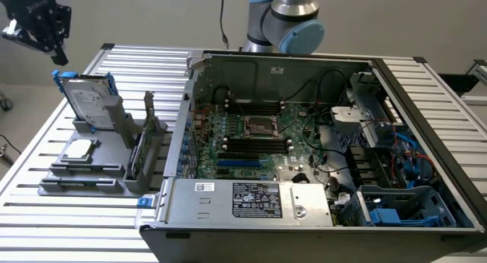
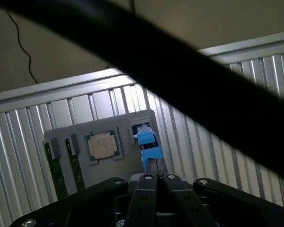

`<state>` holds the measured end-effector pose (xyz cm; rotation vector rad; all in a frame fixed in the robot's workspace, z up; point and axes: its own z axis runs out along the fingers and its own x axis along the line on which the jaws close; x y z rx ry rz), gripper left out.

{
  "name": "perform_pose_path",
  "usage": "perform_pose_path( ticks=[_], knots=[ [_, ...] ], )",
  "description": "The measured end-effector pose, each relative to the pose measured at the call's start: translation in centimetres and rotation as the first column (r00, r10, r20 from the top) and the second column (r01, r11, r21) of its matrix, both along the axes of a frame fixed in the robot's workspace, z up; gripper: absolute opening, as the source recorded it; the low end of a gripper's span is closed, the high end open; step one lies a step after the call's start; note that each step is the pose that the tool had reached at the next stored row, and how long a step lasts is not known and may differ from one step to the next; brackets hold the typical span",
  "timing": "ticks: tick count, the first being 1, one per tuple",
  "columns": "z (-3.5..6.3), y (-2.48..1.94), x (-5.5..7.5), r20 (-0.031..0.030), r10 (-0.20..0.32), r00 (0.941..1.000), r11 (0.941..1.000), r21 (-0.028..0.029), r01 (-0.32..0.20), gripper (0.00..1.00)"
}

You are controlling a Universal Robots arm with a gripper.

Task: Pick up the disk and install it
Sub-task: 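Pick up the disk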

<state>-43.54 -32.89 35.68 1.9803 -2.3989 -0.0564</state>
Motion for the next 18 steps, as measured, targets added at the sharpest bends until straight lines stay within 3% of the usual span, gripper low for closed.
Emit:
perform_pose_path(
  ticks=[4, 9, 11, 14, 18],
  knots=[
    [-0.17, 0.00, 0.00, 0.0001, 0.073, 0.9973, 0.9973, 0.0000, -0.073, 0.11],
    [-0.35, 0.00, 0.00, 0.0030, 0.163, 0.9866, 0.9866, -0.0004, -0.163, 0.11],
    [-0.41, 0.00, 0.00, 0.0073, 0.199, 0.9800, 0.9800, -0.0012, -0.199, 0.11],
    [-0.44, 0.01, 0.00, 0.0203, 0.238, 0.9711, 0.9713, -0.0042, -0.238, 0.11],
    [-0.49, 0.01, 0.00, 0.0208, 0.245, 0.9694, 0.9696, -0.0042, -0.245, 0.12]
  ],
)
